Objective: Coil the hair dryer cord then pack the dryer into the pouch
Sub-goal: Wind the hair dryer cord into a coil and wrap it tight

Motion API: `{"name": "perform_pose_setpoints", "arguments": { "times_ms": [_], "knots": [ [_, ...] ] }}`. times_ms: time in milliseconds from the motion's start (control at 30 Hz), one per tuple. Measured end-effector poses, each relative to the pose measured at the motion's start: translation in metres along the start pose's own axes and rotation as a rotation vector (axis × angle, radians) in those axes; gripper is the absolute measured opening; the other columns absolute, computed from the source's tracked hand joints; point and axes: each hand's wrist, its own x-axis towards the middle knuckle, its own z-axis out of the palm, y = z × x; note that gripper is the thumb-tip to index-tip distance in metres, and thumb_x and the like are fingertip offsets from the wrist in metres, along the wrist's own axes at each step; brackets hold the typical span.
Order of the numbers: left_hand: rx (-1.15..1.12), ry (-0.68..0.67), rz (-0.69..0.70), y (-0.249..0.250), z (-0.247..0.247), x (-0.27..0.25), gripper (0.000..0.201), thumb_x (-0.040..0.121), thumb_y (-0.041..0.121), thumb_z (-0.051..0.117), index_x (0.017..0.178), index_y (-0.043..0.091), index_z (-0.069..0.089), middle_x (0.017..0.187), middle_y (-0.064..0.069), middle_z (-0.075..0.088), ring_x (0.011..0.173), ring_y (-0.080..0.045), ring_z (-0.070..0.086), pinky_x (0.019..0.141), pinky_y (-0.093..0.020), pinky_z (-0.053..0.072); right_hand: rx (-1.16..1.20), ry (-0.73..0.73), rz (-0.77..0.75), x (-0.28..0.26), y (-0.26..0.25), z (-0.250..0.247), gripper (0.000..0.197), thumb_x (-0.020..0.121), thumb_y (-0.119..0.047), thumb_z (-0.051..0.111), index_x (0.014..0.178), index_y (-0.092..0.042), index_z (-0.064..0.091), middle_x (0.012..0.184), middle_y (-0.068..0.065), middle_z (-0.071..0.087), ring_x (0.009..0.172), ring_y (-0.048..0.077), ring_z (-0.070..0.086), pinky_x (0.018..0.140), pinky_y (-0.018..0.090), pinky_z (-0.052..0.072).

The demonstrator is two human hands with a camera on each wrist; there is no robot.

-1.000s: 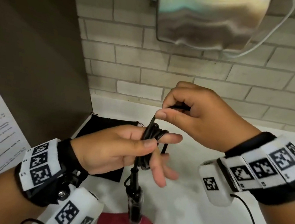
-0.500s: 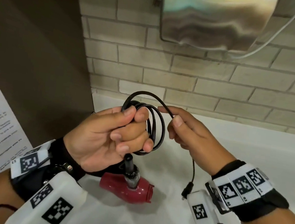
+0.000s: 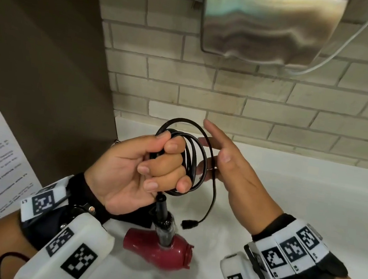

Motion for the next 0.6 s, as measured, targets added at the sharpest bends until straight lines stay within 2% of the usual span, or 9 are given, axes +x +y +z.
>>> {"name": "perform_pose_setpoints", "arguments": {
  "times_ms": [100, 167, 233, 300, 333, 400, 433, 500, 600],
  "knots": [
    [-0.022, -0.008, 0.009, 0.000, 0.000, 0.001, 0.027, 0.104, 0.021, 0.029, 0.090, 0.009, 0.049, 0.051, 0.003, 0.025, 0.048, -0.019, 0.030, 0.080, -0.039, 0.040, -0.071, -0.041, -0.009, -0.002, -0.004, 0.006, 0.060, 0.092, -0.056, 0.036, 0.150, -0.042, 0.034, 0.109, -0.028, 0.058, 0.093, -0.004, 0.058, 0.087, 0.018, 0.043],
    [-0.031, 0.008, 0.029, 0.000, -0.001, 0.001, 0.027, 0.104, 0.021, 0.030, 0.090, 0.010, 0.050, 0.051, 0.003, 0.027, 0.048, -0.019, 0.035, 0.083, -0.039, 0.040, -0.158, -0.064, -0.016, -0.003, -0.003, 0.007, 0.059, 0.095, -0.055, 0.031, 0.152, -0.041, 0.031, 0.106, -0.029, 0.054, 0.099, -0.006, 0.054, 0.090, 0.017, 0.037],
    [-0.027, 0.045, 0.074, 0.001, -0.005, 0.001, 0.026, 0.105, 0.020, 0.032, 0.091, 0.009, 0.051, 0.052, 0.001, 0.036, 0.053, -0.020, 0.050, 0.090, -0.040, 0.041, -0.263, -0.090, -0.003, -0.004, -0.002, 0.009, 0.055, 0.100, -0.052, 0.028, 0.153, -0.037, 0.033, 0.100, -0.030, 0.051, 0.097, -0.007, 0.053, 0.090, 0.016, 0.036],
    [-0.043, 0.067, 0.128, 0.005, -0.010, 0.000, 0.026, 0.106, 0.020, 0.033, 0.097, 0.006, 0.052, 0.063, -0.006, 0.060, 0.078, -0.029, 0.069, 0.109, -0.045, 0.040, -0.415, -0.112, -0.011, -0.009, 0.000, 0.011, 0.048, 0.103, -0.039, 0.032, 0.150, -0.030, 0.040, 0.104, -0.019, 0.055, 0.098, 0.001, 0.056, 0.089, 0.021, 0.043],
    [-0.061, 0.072, 0.158, 0.007, -0.011, 0.000, 0.026, 0.107, 0.020, 0.033, 0.100, 0.004, 0.052, 0.081, -0.013, 0.071, 0.099, -0.036, 0.071, 0.119, -0.048, 0.033, -0.520, -0.131, -0.032, -0.013, 0.002, 0.013, 0.046, 0.104, -0.030, 0.036, 0.149, -0.027, 0.042, 0.106, -0.009, 0.056, 0.097, 0.007, 0.058, 0.087, 0.028, 0.048],
    [-0.058, 0.081, 0.216, 0.011, -0.014, 0.001, 0.026, 0.107, 0.022, 0.034, 0.102, 0.004, 0.052, 0.119, -0.024, 0.072, 0.134, -0.040, 0.053, 0.124, -0.050, 0.019, -0.741, -0.200, -0.044, -0.025, 0.002, 0.017, 0.049, 0.101, -0.014, 0.041, 0.149, -0.027, 0.043, 0.106, -0.002, 0.057, 0.089, 0.018, 0.063, 0.078, 0.036, 0.055],
    [-0.007, 0.109, 0.244, 0.013, -0.014, 0.001, 0.024, 0.107, 0.023, 0.034, 0.101, 0.007, 0.051, 0.132, -0.025, 0.066, 0.141, -0.038, 0.045, 0.125, -0.051, 0.017, -0.844, -0.228, -0.040, -0.031, 0.001, 0.020, 0.053, 0.098, -0.011, 0.045, 0.148, -0.029, 0.043, 0.104, -0.002, 0.059, 0.082, 0.020, 0.064, 0.071, 0.037, 0.056],
    [0.207, 0.210, 0.275, 0.013, -0.012, 0.001, 0.022, 0.106, 0.024, 0.034, 0.097, 0.010, 0.050, 0.143, -0.023, 0.058, 0.144, -0.029, 0.044, 0.123, -0.046, 0.021, -1.042, -0.273, -0.058, -0.042, -0.008, 0.024, 0.056, 0.089, -0.009, 0.060, 0.139, -0.030, 0.052, 0.092, -0.006, 0.061, 0.064, 0.018, 0.064, 0.051, 0.031, 0.052],
    [0.739, 0.351, 0.146, -0.002, -0.016, 0.003, 0.036, 0.108, 0.024, 0.034, 0.109, -0.004, 0.056, 0.131, -0.009, 0.071, 0.135, -0.011, 0.054, 0.115, -0.035, 0.030, -1.238, -0.268, -0.112, -0.046, -0.030, 0.019, 0.041, 0.067, -0.010, 0.080, 0.102, -0.030, 0.068, 0.077, -0.009, 0.060, 0.045, 0.016, 0.056, 0.034, 0.028, 0.040]
  ]
}}
